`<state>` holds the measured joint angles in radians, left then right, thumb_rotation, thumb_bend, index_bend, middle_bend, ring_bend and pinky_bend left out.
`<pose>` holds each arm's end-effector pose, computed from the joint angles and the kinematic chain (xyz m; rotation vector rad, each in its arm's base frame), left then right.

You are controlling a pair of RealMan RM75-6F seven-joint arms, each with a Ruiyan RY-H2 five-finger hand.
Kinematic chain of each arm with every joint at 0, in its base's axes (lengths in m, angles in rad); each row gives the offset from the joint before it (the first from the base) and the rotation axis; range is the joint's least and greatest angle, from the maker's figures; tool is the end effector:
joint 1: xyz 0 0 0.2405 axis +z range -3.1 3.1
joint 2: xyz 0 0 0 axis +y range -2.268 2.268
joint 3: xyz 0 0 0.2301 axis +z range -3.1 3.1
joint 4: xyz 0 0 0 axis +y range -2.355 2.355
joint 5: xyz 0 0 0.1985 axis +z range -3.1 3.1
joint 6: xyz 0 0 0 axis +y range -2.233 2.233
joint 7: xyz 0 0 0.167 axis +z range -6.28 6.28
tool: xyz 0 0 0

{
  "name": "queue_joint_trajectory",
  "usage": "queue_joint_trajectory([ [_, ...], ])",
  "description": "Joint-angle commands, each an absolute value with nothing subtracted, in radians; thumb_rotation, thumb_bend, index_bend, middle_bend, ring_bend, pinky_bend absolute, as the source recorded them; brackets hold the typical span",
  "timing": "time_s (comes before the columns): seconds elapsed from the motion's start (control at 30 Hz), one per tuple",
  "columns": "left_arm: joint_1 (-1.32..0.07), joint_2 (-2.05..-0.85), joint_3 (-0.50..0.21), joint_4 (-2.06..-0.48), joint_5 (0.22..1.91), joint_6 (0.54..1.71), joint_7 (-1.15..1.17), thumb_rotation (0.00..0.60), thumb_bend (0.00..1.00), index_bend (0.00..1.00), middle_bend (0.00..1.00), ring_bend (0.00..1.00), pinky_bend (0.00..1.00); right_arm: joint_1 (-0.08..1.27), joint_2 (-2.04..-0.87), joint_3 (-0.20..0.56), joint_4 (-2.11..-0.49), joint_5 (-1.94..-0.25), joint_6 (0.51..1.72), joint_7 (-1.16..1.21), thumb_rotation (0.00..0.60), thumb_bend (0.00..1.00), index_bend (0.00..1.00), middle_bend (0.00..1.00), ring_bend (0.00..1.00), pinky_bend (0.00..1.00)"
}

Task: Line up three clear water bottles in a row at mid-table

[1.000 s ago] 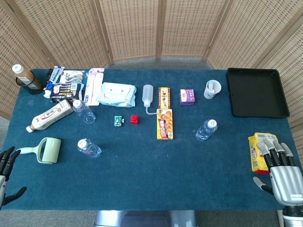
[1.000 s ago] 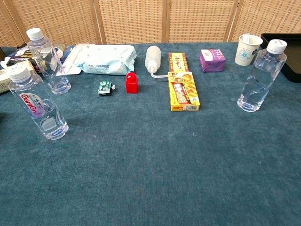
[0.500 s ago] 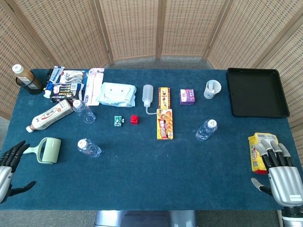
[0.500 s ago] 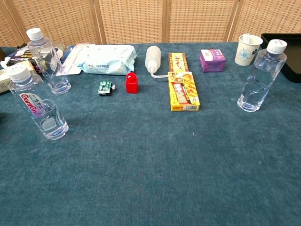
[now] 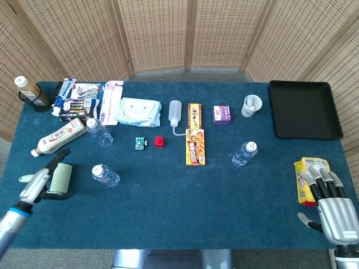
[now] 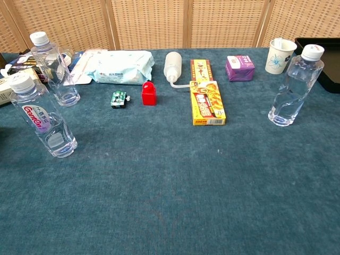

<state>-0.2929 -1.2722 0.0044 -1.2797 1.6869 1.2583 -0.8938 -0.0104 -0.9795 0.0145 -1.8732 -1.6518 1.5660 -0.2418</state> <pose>-0.2839 0.2493 0.0896 -1.4739 -1.5715 -1.3207 -0.2352 -0.1667 0.1759 1.4657 -0.7687 0.8613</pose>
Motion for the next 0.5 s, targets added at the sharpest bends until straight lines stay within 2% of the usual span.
queue_joint_trajectory([
  [0.03, -0.338, -1.328, 0.002, -1.249, 1.682, 1.211, -0.912, 0.600, 0.02, 0.00, 0.00, 0.00, 0.07, -0.010, -0.979, 0.014, -1.873, -1.650, 1.564, -0.241, 0.600, 0.00, 0.12, 0.07, 0.03, 0.04],
  [0.5, -0.402, -1.475, -0.004, -1.250, 1.619, 1.139, -0.880, 0.600, 0.02, 0.00, 0.00, 0.00, 0.07, -0.014, -0.963, 0.021, -1.867, -1.630, 1.574, -0.199, 0.600, 0.00, 0.12, 0.07, 0.03, 0.04],
])
